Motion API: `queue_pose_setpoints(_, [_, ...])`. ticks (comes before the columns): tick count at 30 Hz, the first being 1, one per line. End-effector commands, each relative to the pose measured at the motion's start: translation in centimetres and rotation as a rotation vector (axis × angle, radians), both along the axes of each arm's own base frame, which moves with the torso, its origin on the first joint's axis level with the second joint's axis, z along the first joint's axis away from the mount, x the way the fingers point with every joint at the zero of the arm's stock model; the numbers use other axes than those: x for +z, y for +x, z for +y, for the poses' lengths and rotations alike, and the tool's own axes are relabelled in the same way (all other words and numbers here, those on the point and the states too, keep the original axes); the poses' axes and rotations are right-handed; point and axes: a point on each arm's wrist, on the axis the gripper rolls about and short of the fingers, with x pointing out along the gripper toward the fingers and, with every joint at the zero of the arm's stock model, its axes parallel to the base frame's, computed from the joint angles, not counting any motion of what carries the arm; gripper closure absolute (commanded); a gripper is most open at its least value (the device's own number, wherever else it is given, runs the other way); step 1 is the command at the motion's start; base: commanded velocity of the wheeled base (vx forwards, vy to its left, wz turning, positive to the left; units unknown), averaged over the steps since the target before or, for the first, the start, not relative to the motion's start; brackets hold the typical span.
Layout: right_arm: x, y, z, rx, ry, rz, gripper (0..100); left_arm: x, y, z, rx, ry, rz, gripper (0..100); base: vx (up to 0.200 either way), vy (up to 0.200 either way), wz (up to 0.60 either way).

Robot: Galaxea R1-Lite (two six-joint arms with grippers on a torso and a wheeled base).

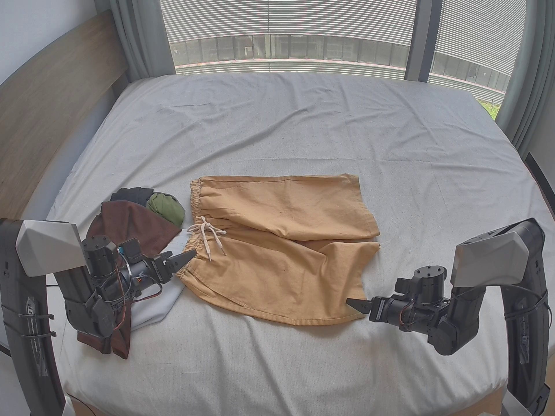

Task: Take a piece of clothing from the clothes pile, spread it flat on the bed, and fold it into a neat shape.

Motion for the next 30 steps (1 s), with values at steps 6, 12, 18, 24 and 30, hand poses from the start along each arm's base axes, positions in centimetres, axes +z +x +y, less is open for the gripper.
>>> queue_pose_setpoints(6, [-0.8,0.1,1.0,0.024,0.003,0.011,0,0.0,0.0,0.0,0.0,-0.001,0.002,0,0.0,0.0,0.0])
queue_pose_setpoints(12, [-0.7,0.1,0.9,0.024,0.005,0.01,100,0.0,0.0,0.0,0.0,-0.001,0.0,0,0.0,0.0,0.0])
queue_pose_setpoints(18, [-0.7,0.0,1.0,0.025,0.006,0.013,100,0.0,0.0,0.0,0.0,-0.001,0.002,0,0.0,0.0,0.0])
queue_pose_setpoints(24, [-0.1,-0.4,0.4,0.01,0.005,0.004,100,0.0,0.0,0.0,0.0,-0.001,0.002,0,0.0,0.0,0.0])
queue_pose_setpoints(30, [3.7,-2.3,-1.6,-0.027,0.004,-0.03,100,-0.1,-0.1,-0.1,-0.003,0.001,0.004,0,0.0,0.0,0.0])
